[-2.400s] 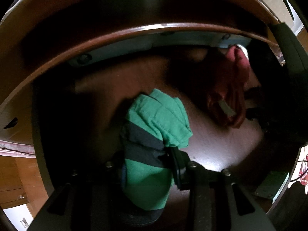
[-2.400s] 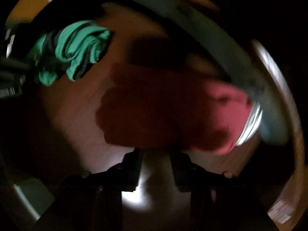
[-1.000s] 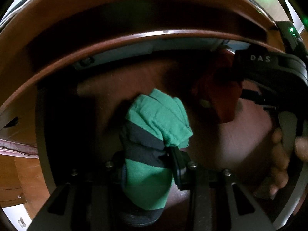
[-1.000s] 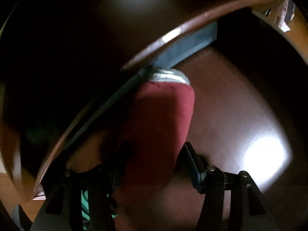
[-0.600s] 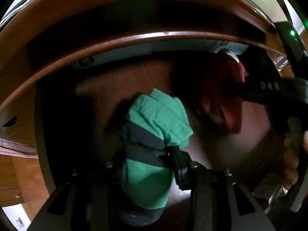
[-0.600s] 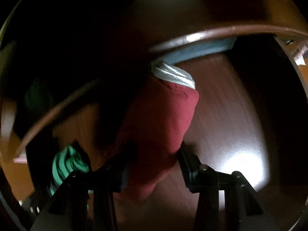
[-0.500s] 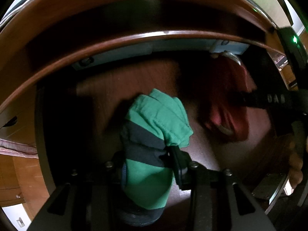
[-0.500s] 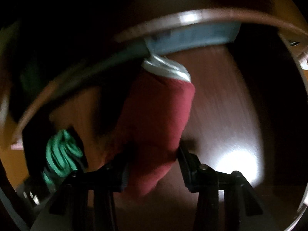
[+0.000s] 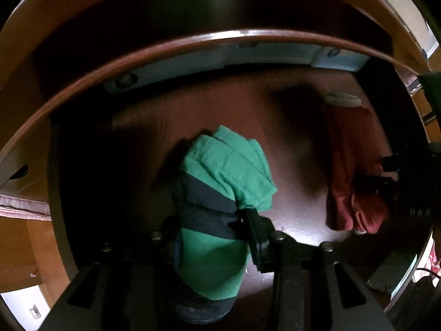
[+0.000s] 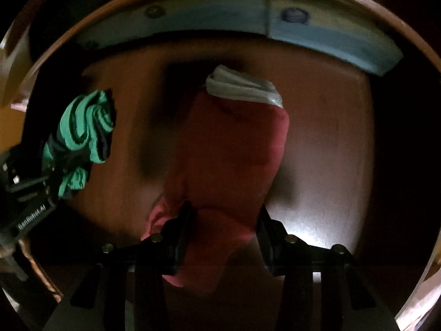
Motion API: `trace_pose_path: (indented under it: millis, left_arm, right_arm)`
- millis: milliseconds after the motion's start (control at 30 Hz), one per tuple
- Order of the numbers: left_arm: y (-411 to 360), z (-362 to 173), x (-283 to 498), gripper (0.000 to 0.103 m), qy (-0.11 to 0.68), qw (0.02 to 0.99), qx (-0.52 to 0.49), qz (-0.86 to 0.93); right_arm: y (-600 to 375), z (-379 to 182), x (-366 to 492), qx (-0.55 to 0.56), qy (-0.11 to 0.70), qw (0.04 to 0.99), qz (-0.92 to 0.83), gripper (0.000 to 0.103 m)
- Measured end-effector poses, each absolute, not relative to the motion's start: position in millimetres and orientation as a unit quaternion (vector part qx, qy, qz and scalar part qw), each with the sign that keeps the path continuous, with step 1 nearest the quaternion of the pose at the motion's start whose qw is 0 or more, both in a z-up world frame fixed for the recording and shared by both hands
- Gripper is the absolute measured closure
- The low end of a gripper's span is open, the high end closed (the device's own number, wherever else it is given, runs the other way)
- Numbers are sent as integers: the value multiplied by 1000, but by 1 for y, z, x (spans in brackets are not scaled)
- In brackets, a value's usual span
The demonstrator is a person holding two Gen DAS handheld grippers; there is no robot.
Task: Take underwear out of drawer
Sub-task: 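Lift both held garments up out of the drawer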
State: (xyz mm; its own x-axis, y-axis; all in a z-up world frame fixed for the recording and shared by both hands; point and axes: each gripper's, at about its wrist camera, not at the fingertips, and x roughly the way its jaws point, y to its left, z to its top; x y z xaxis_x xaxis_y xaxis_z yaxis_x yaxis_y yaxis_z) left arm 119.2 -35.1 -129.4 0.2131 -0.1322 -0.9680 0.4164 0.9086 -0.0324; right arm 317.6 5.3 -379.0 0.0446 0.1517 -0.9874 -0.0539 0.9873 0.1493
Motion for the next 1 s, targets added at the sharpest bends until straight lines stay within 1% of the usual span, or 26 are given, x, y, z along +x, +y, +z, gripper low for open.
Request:
trace_pose_path:
  millis: [67,133,167,200,233,300,333,367,433,467,500,600,700,800,933,1000]
  left_arm:
    - [-40,-133,122,61,608,764,126,-175]
    - [-46,-137,123,60,612,759,139,-172]
    - [-50,-140,124,59,614,757,146,-169]
    - [-53,-141,125,57,617,755,149,-168]
    - [-56,-144,126,56,622,751,151,-166]
    - [-60,-145,127,53,625,748,151,-165]
    - [-63,-145,128,53,625,748,153,-166]
    - [-66,-145,128,53,624,748,156,-166]
    - [-70,-146,127,53,622,748,160,-166]
    - [-71,-146,126,56,620,749,162,-168]
    - [-72,-145,125,62,618,749,164,-172]
    - [-76,-140,116,70,612,753,169,-172]
    - [-77,-137,114,74,604,763,160,-166]
    - [-76,-131,110,75,592,774,158,-160]
    - [-76,-122,106,75,571,794,140,-153]
    - [-73,-124,103,75,561,803,139,-143]
  right_arm:
    - [12,-370,311,10,678,731,78,56]
    - [19,-363,306,10,676,732,81,56]
    - [25,-357,302,16,677,731,83,56]
    - [30,-367,294,21,676,732,84,56]
    - [24,-363,292,23,675,732,87,56]
    - [17,-364,310,23,673,734,90,56]
    - [15,-365,306,25,672,734,91,56]
    - [5,-378,289,27,672,735,92,56]
    - [-4,-371,280,31,669,736,98,61]
    - [-5,-369,275,33,668,737,101,64]
    - [-6,-367,270,37,666,738,104,65]
    - [-18,-361,261,60,660,741,106,70]
    - [-34,-353,246,80,644,753,113,73]
    - [-38,-341,237,91,627,766,111,74]
    - [-53,-340,223,86,597,790,110,75]
    - [-52,-328,205,82,584,800,112,75]
